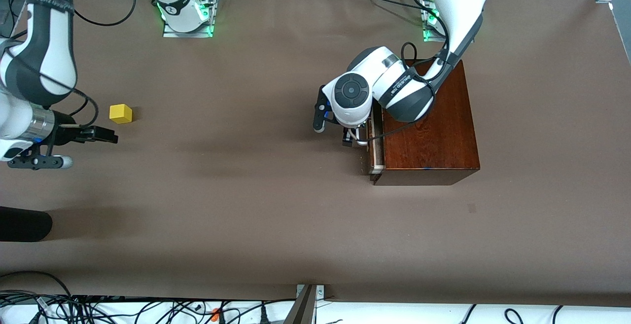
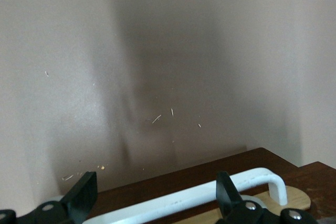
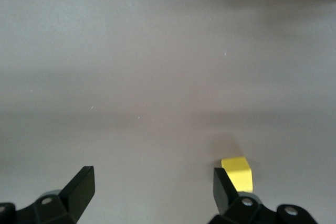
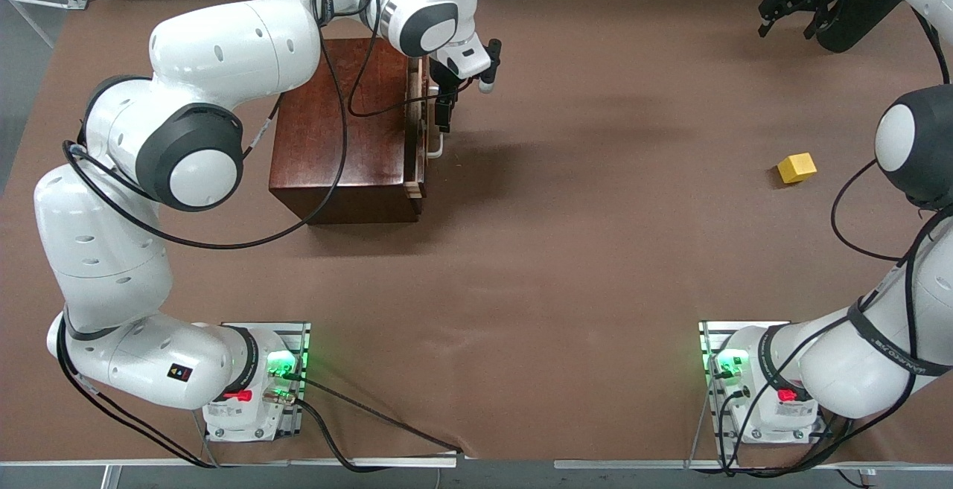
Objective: Open drawer, take yellow block, close drawer
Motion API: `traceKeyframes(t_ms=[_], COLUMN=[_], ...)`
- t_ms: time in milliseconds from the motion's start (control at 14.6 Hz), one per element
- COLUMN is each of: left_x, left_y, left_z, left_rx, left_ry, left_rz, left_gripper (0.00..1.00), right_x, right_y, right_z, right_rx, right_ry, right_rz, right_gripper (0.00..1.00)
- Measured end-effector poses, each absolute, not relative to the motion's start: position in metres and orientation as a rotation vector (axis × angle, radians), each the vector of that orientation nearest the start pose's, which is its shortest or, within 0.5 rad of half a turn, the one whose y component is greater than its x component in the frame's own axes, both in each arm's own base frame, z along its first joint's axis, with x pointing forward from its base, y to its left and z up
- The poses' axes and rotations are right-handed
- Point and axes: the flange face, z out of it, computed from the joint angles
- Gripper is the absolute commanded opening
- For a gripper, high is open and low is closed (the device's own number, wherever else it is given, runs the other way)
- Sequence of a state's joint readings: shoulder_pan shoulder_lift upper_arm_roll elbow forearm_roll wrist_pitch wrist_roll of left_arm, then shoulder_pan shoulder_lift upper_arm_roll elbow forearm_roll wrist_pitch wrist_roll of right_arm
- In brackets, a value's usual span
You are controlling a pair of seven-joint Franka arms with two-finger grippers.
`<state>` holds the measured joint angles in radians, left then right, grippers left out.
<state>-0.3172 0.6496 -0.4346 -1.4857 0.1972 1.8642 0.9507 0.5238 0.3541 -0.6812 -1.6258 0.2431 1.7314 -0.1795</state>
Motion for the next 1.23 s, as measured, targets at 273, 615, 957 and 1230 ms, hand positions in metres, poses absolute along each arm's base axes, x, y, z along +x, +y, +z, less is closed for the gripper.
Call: traceKeyframes(t_ms=[273, 615, 957, 1230], left_x=[0.543, 0.544, 0.544, 0.544], left_y=[-0.415, -0.413, -0.413, -0.41], left_z=[0.302, 0.301, 0.302, 0.301], left_rx=[-2.082, -2.077, -2.067, -2.052], left_ry=[2.443, 2.438, 2.437, 2.431], left_rz=[0.332, 0.339, 0.347, 0.372], left_gripper=[1.0, 1.0, 1.0, 1.0], right_x=[0.625, 0.61, 0.596, 0.572], right_y=[-0.017, -0.005, 0.003, 0.0], right_z=[0.495, 0.54, 0.563, 0.579], right_rx=[-3.114, -3.178, -3.203, -3.174], right_ry=[0.011, 0.026, 0.071, 0.074], right_rz=[0.261, 0.228, 0.202, 0.162], right_gripper=[1.0, 1.0, 1.0, 1.0])
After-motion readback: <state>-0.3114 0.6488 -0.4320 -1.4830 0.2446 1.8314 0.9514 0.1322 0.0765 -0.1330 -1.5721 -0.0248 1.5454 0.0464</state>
